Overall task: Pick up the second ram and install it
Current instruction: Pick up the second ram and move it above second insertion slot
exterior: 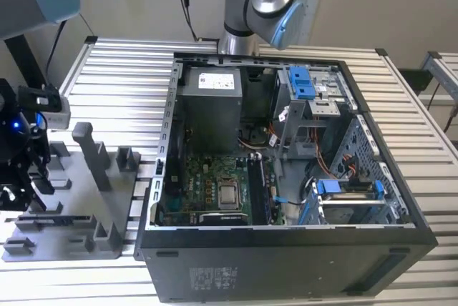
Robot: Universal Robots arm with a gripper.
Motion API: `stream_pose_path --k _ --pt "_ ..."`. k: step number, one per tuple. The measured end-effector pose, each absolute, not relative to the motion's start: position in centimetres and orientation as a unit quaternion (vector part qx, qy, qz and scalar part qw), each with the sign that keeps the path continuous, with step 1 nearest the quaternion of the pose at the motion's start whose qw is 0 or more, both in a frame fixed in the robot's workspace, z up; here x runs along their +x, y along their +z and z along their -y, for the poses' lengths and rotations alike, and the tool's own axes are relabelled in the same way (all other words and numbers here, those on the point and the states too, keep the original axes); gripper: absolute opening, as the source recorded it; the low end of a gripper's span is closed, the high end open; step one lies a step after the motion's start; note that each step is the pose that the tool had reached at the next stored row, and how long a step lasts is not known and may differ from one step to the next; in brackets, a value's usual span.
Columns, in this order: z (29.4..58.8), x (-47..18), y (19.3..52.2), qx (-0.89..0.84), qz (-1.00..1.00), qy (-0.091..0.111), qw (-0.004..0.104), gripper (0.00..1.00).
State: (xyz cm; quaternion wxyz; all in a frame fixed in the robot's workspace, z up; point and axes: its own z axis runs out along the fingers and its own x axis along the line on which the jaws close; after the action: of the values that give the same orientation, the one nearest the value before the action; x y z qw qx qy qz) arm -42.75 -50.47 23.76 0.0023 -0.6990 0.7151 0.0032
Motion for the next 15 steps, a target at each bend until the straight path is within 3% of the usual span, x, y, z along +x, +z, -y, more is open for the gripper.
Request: stream_pose_path --k 15 --pt "50.7 -43.2 21.3 -0.700 -0.715 0.003 0.003 0.36"
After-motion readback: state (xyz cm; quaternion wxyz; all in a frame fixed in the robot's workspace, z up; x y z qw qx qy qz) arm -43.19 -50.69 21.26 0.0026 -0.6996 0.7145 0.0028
